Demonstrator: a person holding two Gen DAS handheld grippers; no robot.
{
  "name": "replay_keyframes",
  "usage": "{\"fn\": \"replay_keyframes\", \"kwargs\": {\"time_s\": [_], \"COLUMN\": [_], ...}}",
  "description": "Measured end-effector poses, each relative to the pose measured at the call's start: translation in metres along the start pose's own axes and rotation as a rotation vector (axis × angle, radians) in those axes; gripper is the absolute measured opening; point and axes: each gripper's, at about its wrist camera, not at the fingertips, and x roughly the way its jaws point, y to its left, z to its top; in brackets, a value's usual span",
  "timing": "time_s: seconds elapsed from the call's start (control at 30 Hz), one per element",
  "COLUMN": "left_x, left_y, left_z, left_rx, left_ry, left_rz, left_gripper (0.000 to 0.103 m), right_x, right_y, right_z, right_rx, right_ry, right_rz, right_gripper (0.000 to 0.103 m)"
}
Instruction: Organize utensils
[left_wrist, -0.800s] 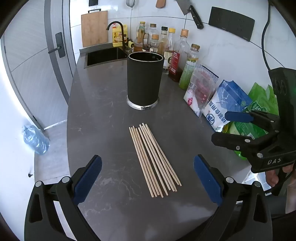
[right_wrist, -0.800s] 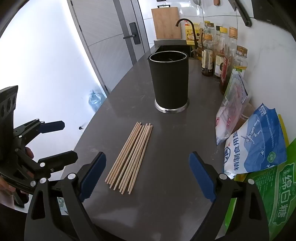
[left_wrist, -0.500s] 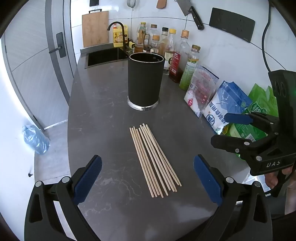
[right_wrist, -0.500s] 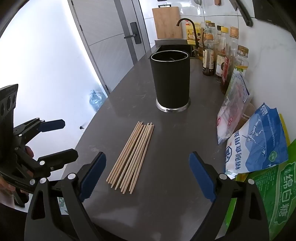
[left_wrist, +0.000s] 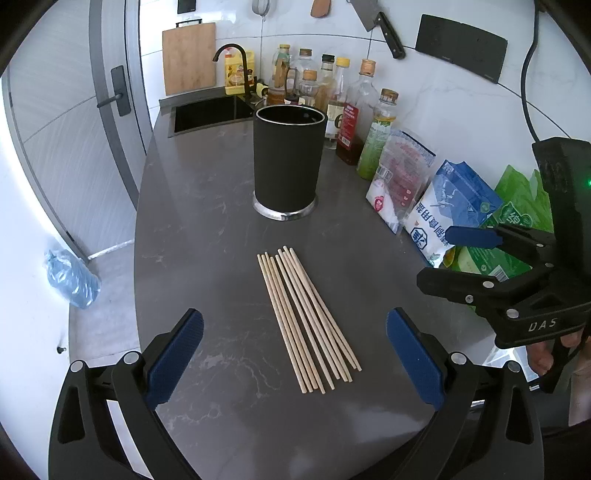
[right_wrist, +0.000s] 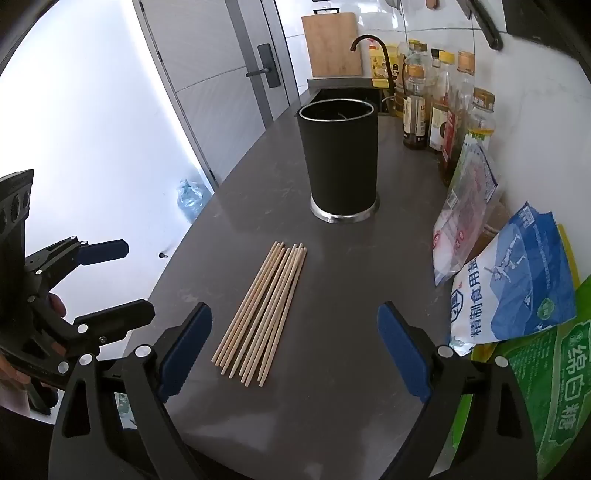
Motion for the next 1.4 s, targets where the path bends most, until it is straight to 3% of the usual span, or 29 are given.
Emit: {"fn": "replay_keyframes", "kwargs": {"time_s": [1.4], "left_x": [0.005], "left_y": [-0.008], "left_z": [0.005], "left_rx": [0.009], "left_ry": [0.023], "left_rz": [-0.004], "left_gripper": [0.097], "right_x": [0.002], "right_y": [0.0], "right_z": [0.011], "right_rx": [-0.028], "right_ry": [0.004], "right_rz": [-0.007], "right_gripper": [0.09]}}
